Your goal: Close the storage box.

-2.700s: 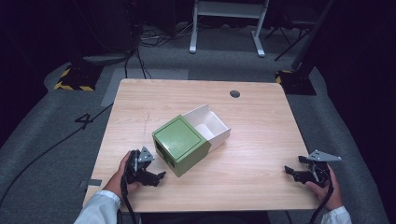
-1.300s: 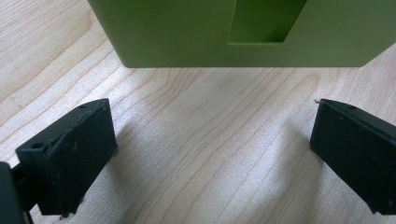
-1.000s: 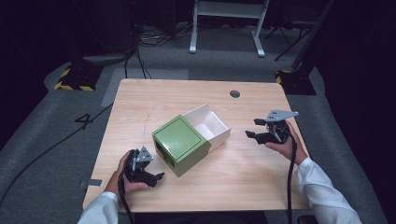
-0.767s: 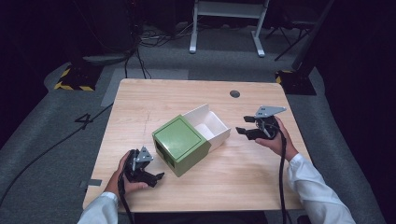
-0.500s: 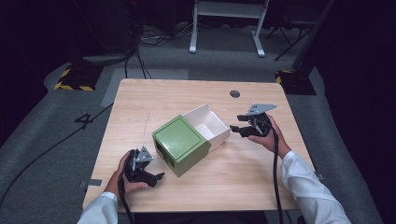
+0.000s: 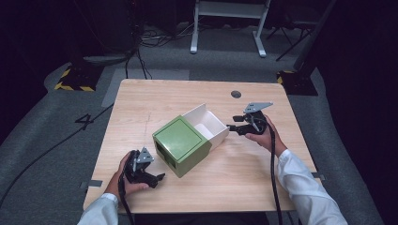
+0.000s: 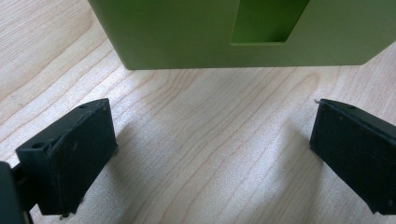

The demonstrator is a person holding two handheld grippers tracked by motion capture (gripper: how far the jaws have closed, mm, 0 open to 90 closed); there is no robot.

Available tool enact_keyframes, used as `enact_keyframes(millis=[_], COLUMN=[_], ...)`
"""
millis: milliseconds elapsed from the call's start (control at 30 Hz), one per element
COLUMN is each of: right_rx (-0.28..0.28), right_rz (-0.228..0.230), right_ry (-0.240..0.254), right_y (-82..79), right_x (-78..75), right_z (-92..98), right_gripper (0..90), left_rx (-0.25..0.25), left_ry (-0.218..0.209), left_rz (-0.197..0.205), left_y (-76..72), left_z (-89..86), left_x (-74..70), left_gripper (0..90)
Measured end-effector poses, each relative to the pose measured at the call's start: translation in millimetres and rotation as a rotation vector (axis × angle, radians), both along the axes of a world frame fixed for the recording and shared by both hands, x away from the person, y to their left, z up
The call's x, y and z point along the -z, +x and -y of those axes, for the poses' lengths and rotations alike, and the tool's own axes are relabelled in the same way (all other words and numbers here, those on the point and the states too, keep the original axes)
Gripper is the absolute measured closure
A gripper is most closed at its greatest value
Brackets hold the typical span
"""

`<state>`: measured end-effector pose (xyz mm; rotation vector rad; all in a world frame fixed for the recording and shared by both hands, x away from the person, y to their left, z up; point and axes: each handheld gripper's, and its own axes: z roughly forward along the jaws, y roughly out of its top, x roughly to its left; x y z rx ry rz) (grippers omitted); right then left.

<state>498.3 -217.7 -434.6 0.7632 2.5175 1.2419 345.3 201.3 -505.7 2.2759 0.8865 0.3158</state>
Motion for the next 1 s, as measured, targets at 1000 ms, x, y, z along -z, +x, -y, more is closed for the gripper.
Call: enact_keyframes(millis=[1000], right_rx=[-0.045], right_rz=[-0.010], right_ry=[-0.031], right_y=[-24.6], right_x=[-0.7], right_z=[-43.7], right_gripper=[46.4], left_rx=[0.000], left_ry=[0.000], left_rz=[0.000], left_y=[0.0], left_z=[0.0], left_x=[0.0], left_gripper=[0.5])
